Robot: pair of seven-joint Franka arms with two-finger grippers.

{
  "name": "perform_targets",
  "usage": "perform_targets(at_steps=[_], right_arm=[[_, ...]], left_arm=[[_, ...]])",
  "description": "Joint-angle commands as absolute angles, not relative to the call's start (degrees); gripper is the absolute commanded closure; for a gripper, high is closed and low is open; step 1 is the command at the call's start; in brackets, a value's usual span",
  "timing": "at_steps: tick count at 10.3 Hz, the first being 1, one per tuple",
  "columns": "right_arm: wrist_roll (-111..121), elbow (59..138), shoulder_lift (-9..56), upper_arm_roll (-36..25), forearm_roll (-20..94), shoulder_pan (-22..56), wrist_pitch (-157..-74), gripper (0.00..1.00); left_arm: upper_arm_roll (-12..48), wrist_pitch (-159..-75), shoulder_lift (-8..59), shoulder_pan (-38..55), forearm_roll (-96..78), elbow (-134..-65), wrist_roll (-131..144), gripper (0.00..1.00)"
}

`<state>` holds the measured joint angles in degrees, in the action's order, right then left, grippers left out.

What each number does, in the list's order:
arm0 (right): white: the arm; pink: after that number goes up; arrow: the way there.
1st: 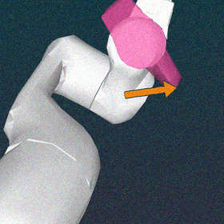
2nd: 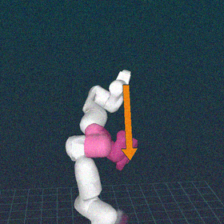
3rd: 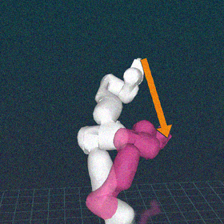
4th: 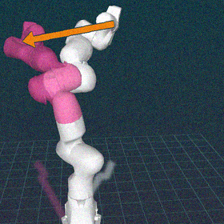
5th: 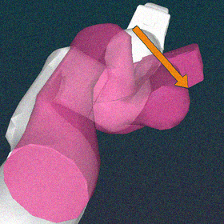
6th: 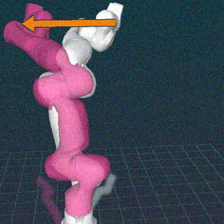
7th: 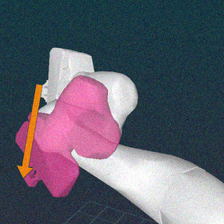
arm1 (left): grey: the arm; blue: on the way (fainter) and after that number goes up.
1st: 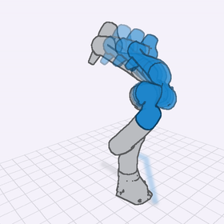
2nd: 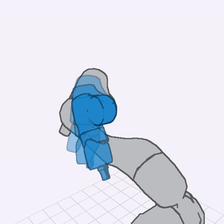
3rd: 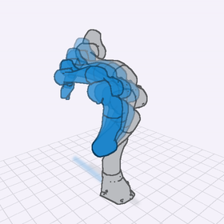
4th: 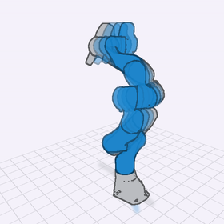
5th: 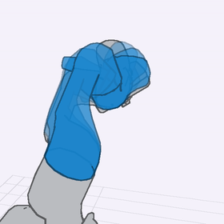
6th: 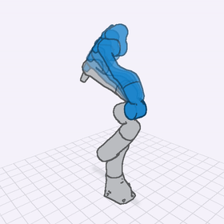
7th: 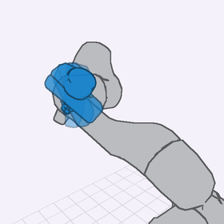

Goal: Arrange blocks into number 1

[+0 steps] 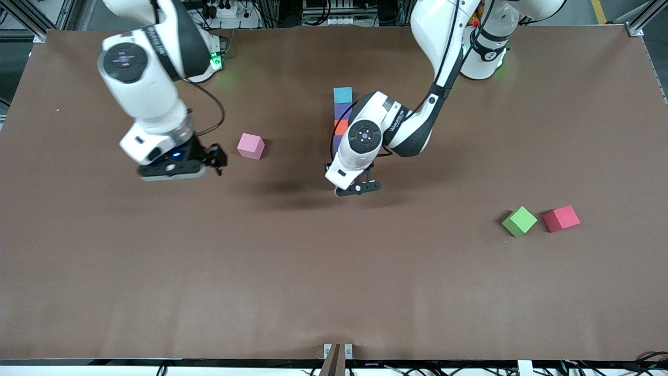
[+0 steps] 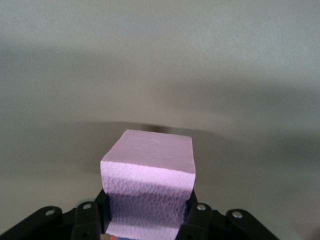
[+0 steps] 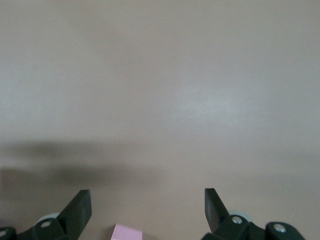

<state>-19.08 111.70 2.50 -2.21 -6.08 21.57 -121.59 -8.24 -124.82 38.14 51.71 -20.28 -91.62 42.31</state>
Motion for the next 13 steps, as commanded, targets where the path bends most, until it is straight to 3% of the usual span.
perform_targets(at_steps=[1, 3, 4, 8, 13], right_arm=[[-15.8, 100.9, 7.0, -0.9, -6.9, 17.2, -114.2, 0.00], [-12.4, 89.0, 10.9, -1.0, -6.6, 14.7, -102.5, 0.00], [-12.2, 86.9, 10.9, -1.0, -6.6, 13.5, -101.4, 0.00], [-6.9, 86.9, 5.8, -1.1, 1.8, 4.3, -97.0, 0.00], [0.4, 88.5, 0.8, -3.0, 1.3, 2.5, -93.3, 0.00]], left_arm=[[-9.5, -123.6, 39.1, 53.5, -21.1, -91.1, 42.6, 1.00], [-9.5, -121.9, 39.5, 54.1, -20.6, -91.1, 41.9, 1.00], [-9.5, -121.6, 39.5, 54.5, -20.5, -91.3, 41.9, 1.00], [-9.4, -121.6, 39.6, 55.1, -20.4, -91.8, 41.7, 1.00], [-9.1, -121.6, 39.9, 55.2, -18.7, -92.1, 41.4, 1.00]])
